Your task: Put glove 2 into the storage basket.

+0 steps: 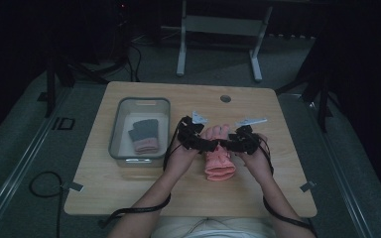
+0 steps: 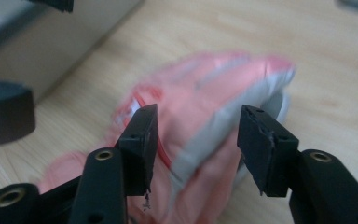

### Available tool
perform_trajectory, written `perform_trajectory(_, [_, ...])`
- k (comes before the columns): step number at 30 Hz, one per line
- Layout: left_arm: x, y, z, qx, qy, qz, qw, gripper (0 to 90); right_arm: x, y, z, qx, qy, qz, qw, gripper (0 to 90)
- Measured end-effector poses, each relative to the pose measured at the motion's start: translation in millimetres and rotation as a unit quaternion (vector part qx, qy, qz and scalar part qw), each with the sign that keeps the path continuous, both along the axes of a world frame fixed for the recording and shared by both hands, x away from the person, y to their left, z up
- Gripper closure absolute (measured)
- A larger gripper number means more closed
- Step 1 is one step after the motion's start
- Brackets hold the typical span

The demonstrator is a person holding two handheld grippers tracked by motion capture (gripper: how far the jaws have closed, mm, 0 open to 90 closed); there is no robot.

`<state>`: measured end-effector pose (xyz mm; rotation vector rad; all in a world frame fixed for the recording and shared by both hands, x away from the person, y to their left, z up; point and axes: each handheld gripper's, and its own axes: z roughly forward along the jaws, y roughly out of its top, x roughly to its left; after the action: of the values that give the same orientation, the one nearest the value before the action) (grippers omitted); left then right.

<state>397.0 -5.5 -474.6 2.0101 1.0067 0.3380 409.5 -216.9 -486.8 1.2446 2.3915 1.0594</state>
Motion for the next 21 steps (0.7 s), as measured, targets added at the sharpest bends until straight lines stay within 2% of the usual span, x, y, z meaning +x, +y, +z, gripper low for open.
perform_trajectory(1, [1.5, -0.4, -4.1, 0.005, 0.007, 0.011, 0.9999, 10.2, 1.9, -1.3, -4.6, -0.008, 0.011, 0.002, 0.9999, 43.1])
perform_trajectory(2, [4.6, -1.0, -8.5, 0.009, 0.024, 0.021, 0.9994, 14.5, 4.4, -2.8, -9.3, -0.013, 0.026, 0.006, 0.9996, 41.1])
perform_trajectory(5, [13.2, -2.4, -24.7, 0.011, 0.073, 0.017, 0.9972, 14.6, 13.2, -11.5, -19.4, -0.001, 0.058, 0.015, 0.9982, 38.0])
perform_trajectory(8, [21.5, -3.6, -42.0, 0.009, 0.125, 0.011, 0.9921, 14.6, 19.7, -17.4, -26.8, 0.019, 0.084, 0.025, 0.9960, 37.1])
perform_trajectory(11, [28.7, 0.2, -55.3, -0.020, 0.165, 0.007, 0.9860, 15.9, 23.4, -19.9, -31.8, 0.029, 0.103, 0.037, 0.9936, 40.2])
perform_trajectory(13, [32.2, 1.1, -62.6, -0.040, 0.184, 0.000, 0.9821, 19.9, 24.9, -20.1, -34.1, 0.036, 0.113, 0.044, 0.9919, 42.8])
perform_trajectory(15, [35.1, 1.4, -68.7, -0.061, 0.198, -0.003, 0.9783, 20.2, 26.2, -20.3, -36.0, 0.041, 0.122, 0.046, 0.9906, 44.7])
perform_trajectory(16, [37.3, 2.4, -72.5, -0.075, 0.210, -0.007, 0.9747, 20.7, 26.5, -20.8, -36.7, 0.042, 0.126, 0.048, 0.9900, 45.7])
perform_trajectory(18, [39.1, 2.9, -76.7, -0.094, 0.217, -0.015, 0.9716, 22.3, 26.7, -22.1, -38.3, 0.049, 0.132, 0.044, 0.9891, 47.0])
perform_trajectory(19, [40.0, 2.9, -78.4, -0.108, 0.224, -0.022, 0.9683, 27.5, 26.3, -22.5, -38.7, 0.050, 0.132, 0.044, 0.9890, 48.2])
perform_trajectory(20, [40.4, 2.6, -79.5, -0.114, 0.225, -0.025, 0.9675, 30.7, 25.8, -22.5, -39.0, 0.050, 0.131, 0.043, 0.9892, 49.6])
perform_trajectory(21, [41.1, 3.0, -80.4, -0.124, 0.232, -0.034, 0.9643, 34.8, 25.4, -22.8, -39.5, 0.053, 0.132, 0.041, 0.9890, 51.2])
